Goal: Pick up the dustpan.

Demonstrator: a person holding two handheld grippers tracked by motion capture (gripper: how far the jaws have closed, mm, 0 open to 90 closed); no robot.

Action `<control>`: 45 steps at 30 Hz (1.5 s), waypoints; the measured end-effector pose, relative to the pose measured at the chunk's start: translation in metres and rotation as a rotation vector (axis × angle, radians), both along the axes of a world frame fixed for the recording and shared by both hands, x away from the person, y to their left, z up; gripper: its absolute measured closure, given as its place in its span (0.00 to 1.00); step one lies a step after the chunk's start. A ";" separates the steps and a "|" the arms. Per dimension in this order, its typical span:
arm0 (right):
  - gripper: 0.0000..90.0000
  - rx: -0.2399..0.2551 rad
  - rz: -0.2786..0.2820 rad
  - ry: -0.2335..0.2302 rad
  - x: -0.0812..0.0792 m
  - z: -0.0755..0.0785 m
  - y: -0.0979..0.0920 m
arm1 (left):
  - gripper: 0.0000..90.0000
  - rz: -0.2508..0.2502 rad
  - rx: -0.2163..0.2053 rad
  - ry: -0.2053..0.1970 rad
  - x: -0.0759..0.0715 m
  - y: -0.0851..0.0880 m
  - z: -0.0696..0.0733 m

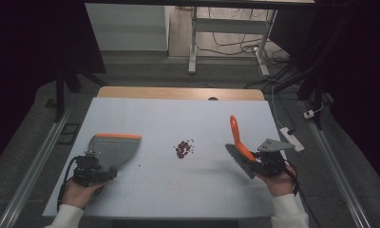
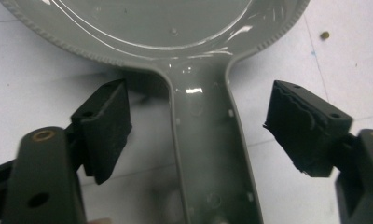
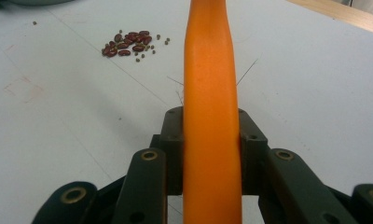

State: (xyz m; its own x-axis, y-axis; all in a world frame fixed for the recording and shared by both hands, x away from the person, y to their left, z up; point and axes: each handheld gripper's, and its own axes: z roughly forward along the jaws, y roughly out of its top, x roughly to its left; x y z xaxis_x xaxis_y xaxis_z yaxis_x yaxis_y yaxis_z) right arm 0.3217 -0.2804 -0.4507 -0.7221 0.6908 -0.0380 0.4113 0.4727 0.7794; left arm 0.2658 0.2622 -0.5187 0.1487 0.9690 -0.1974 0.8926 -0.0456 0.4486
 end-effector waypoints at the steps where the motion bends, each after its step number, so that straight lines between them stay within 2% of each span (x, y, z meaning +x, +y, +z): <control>1: 0.77 0.000 0.000 0.000 0.000 0.000 0.000 | 0.27 0.004 -0.003 -0.003 0.001 0.000 0.000; 4: 0.77 -0.004 0.003 0.001 0.000 -0.001 0.001 | 0.33 0.014 -0.010 -0.009 0.003 0.000 -0.002; 10: 0.77 -0.006 0.004 0.001 0.000 -0.001 0.001 | 0.42 0.040 -0.047 -0.011 0.005 0.001 -0.006; 12: 0.77 -0.007 0.005 0.001 0.000 -0.001 0.000 | 0.49 0.051 -0.060 -0.022 0.005 0.001 -0.006; 21: 0.77 -0.007 0.001 0.002 0.001 -0.002 -0.001 | 0.68 0.083 -0.073 -0.045 0.004 0.006 -0.005; 31: 0.77 -0.007 0.000 0.003 0.001 -0.002 -0.001 | 0.69 0.074 -0.103 -0.067 0.003 0.012 -0.005; 36: 0.77 -0.004 0.001 -0.004 0.000 -0.001 -0.002 | 0.69 0.058 -0.131 -0.112 0.000 0.019 -0.001; 42: 0.77 -0.007 0.001 -0.006 0.000 -0.001 0.000 | 0.69 -0.001 -0.157 -0.164 -0.004 0.030 0.004; 45: 0.77 -0.008 0.001 -0.008 0.000 -0.001 0.001 | 0.69 -0.046 -0.169 -0.185 -0.006 0.036 0.008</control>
State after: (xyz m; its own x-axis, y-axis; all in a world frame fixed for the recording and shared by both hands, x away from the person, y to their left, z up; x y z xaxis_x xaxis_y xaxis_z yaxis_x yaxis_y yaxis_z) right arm 0.3219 -0.2794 -0.4520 -0.7224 0.6897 -0.0488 0.4047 0.4790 0.7790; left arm 0.2594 0.2986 -0.5110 0.2405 0.9159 -0.3213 0.7934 0.0052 0.6087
